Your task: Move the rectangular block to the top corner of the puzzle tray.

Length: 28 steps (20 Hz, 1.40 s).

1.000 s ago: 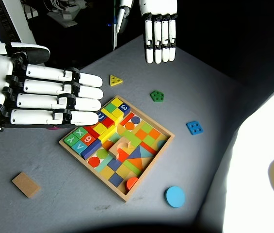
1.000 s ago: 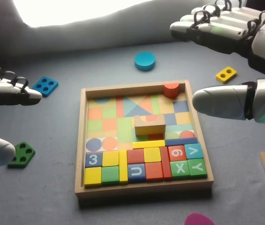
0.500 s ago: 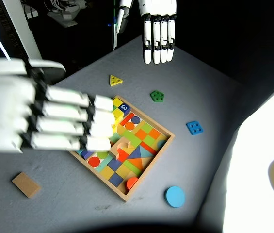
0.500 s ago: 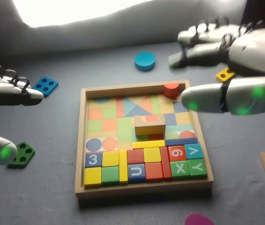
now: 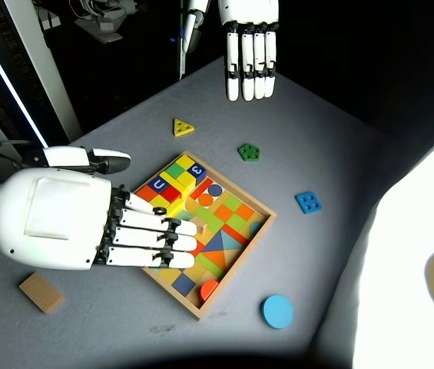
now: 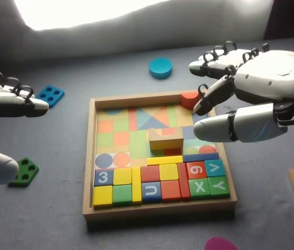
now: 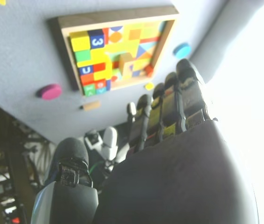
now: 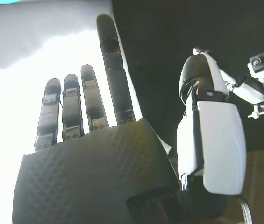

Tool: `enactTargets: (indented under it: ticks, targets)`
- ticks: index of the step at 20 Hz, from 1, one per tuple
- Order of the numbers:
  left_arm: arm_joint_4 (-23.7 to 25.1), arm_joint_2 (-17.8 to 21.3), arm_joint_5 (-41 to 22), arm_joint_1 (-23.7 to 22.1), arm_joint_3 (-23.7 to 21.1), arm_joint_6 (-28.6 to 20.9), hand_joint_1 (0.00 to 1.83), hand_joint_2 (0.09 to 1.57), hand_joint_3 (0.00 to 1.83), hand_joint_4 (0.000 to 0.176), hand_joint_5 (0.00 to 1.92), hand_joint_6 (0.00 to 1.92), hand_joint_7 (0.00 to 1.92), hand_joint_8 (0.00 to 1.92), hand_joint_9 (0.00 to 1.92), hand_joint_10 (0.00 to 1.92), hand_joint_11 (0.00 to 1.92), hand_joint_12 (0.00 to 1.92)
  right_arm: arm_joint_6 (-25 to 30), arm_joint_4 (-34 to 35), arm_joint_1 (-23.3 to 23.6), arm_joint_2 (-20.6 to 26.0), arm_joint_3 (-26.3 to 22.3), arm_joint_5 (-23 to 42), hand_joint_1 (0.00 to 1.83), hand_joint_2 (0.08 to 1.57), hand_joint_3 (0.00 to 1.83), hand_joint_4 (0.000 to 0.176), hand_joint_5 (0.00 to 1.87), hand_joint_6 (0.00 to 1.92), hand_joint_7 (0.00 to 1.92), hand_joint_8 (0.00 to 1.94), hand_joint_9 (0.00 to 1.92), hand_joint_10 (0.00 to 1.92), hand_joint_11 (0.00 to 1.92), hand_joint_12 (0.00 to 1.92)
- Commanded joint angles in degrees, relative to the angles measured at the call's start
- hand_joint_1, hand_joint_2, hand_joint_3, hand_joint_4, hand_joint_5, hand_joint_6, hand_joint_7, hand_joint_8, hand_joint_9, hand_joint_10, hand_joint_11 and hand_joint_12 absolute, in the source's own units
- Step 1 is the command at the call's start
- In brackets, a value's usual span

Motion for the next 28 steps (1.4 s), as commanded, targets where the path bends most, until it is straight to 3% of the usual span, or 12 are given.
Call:
enactTargets:
  ticks: [1,3,7,9,10,13,15,16,23,26,28]
  targets:
    - [0.6,0.0,4.7,-0.9,0.0,-0.2,0.04,1.28,0.0,0.039,0.03,0.0,0.05,0.01,0.04,0.01,0.0,0.22,0.3,0.3,0.6,-0.1,0.1,7.5,0.0,1.14,0.0,0.008,0.72,0.06,0.02,0.0,0.0,0.0,0.0,0.0]
    - [0.6,-0.2,4.7,-1.0,0.1,-0.2,0.04,1.27,0.0,0.04,0.03,0.0,0.02,0.0,0.03,0.0,0.0,0.22,0.2,0.3,0.6,-1.4,1.0,7.5,0.0,1.15,0.0,0.001,0.73,0.07,0.02,0.0,0.0,0.0,0.0,0.0]
    - [0.6,-0.3,4.7,-1.1,0.5,-0.2,0.04,1.28,0.0,0.038,0.02,0.0,0.02,0.0,0.03,0.0,0.0,0.24,0.1,0.6,0.8,-6.1,4.5,4.9,0.0,1.14,0.0,0.011,0.7,0.05,0.02,0.0,0.0,0.0,0.0,0.0]
    - [0.6,-0.3,4.7,-1.1,0.8,-0.2,0.07,1.28,0.0,0.031,0.04,0.0,0.04,0.0,0.05,0.0,0.0,0.34,-0.1,0.6,0.8,-7.7,5.3,4.2,0.0,1.14,0.0,0.005,0.69,0.04,0.02,0.0,0.0,0.0,0.0,0.0]
    - [0.6,-0.3,4.7,-1.1,0.8,-0.2,0.06,1.29,0.0,0.026,0.04,0.0,0.05,0.0,0.06,0.0,0.0,0.38,-0.2,0.6,0.9,-8.2,5.5,4.2,0.0,1.15,0.0,0.001,0.7,0.05,0.03,0.01,0.0,0.0,0.0,0.0]
    - [0.6,-0.4,4.7,-1.2,1.1,-0.2,0.06,1.28,0.0,0.032,0.06,0.0,0.06,0.0,0.08,0.0,0.0,0.43,-0.2,0.7,1.1,-9.1,6.1,4.1,0.0,1.15,0.0,0.01,0.71,0.05,0.03,0.01,0.0,0.0,0.0,0.0]
    - [0.6,-0.4,4.7,-1.1,1.4,-0.2,0.08,1.27,0.0,0.032,0.07,0.0,0.07,0.0,0.09,0.01,0.0,0.46,-0.4,0.7,0.9,-9.4,6.4,3.7,0.0,1.15,0.0,0.002,0.73,0.06,0.05,0.01,0.0,0.0,0.0,0.0]
    - [0.6,-0.4,4.7,-1.1,1.5,-0.2,0.09,1.28,0.0,0.025,0.07,0.0,0.07,0.0,0.1,0.01,0.0,0.47,-0.4,0.7,0.8,-9.8,6.8,3.2,0.0,1.15,0.0,0.002,0.74,0.06,0.05,0.01,0.0,0.0,0.0,0.0]
    - [0.6,-0.4,4.7,-1.0,1.0,-0.2,0.07,1.27,0.0,0.034,0.07,0.0,0.09,0.0,0.1,0.0,0.0,0.51,-0.9,1.4,0.8,-12.6,10.0,-1.0,0.0,1.15,0.0,0.002,0.71,0.04,0.04,0.0,0.0,0.0,0.0,0.0]
    - [0.6,-0.4,4.7,-1.0,0.9,-0.2,0.08,1.27,0.0,0.029,0.07,0.0,0.08,0.0,0.11,0.0,0.0,0.55,-2.2,1.4,0.7,-13.0,10.0,-0.8,0.0,1.15,0.0,0.0,0.69,0.03,0.03,0.0,0.0,0.0,0.0,0.0]
    - [0.6,-0.4,4.7,-1.0,0.9,-0.2,0.08,1.27,0.0,0.03,0.07,0.0,0.08,0.0,0.11,0.0,0.0,0.59,-2.6,1.4,0.6,-13.2,10.0,-0.8,0.0,1.15,0.0,0.006,0.7,0.03,0.03,0.0,0.0,0.0,0.0,0.0]
